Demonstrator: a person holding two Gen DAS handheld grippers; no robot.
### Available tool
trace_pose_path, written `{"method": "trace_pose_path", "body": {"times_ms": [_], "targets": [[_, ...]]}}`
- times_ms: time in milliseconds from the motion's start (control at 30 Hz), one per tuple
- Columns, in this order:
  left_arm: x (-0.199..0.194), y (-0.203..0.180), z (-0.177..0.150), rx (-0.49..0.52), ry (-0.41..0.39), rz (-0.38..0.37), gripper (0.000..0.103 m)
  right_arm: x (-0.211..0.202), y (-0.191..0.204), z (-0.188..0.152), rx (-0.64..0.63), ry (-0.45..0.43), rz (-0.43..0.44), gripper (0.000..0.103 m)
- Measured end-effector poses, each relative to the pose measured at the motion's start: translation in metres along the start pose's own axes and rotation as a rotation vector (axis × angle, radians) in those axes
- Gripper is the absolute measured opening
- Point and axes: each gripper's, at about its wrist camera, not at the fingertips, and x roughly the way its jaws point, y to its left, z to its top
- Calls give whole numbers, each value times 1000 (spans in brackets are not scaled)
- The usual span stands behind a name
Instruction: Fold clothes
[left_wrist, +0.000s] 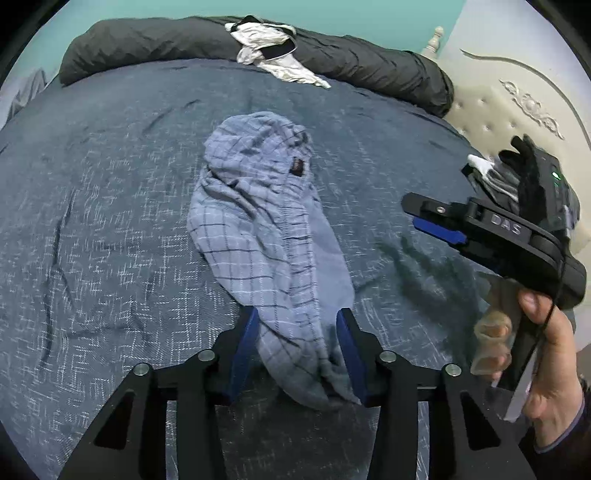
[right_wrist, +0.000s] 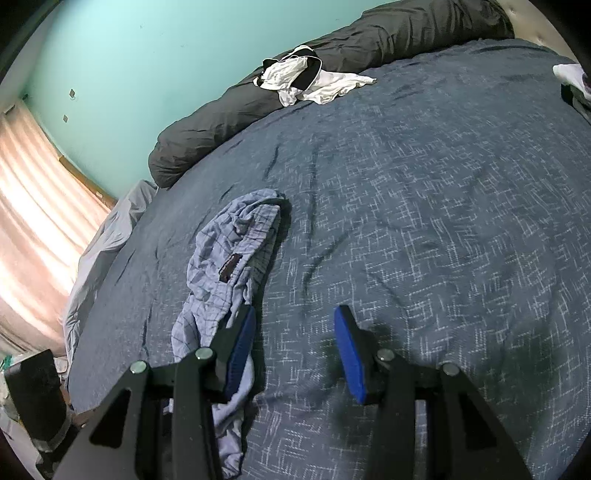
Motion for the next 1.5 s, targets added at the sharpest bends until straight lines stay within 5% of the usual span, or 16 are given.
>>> {"method": "trace_pose_path", "body": {"times_ms": [167,433,533,567,867,1067,1133,1200,1267,1500], "targets": [[6,-4,3,25,15,3,14,4,0,0,-5,9,4,45],[34,-2,-2,46,107,20,14,8,-2,1,-1,19,11,45],[31,-1,0,58,97,12,11,9,-3,2,3,17,12,45],[30,0,1,57,94,6,2,9,-4,2,4,18,13,45],[2,30,10,-28,36,14,1,12,-4,1,15,25,23,45],[-2,7,15,21,27,-16,1,15,-3,-1,24,29,21,45],[-2,-1,15,38,26,-26,10,15,-4,-2,26,30,20,45],[-2,-6,13,53,21,-34,41,14,-5,-2,28,28,19,45],[0,-7,12,56,22,-35,53,14,-5,-1,30,27,19,45],[11,1,12,48,59,-42,53,15,-6,-3,33,28,19,45]]}}
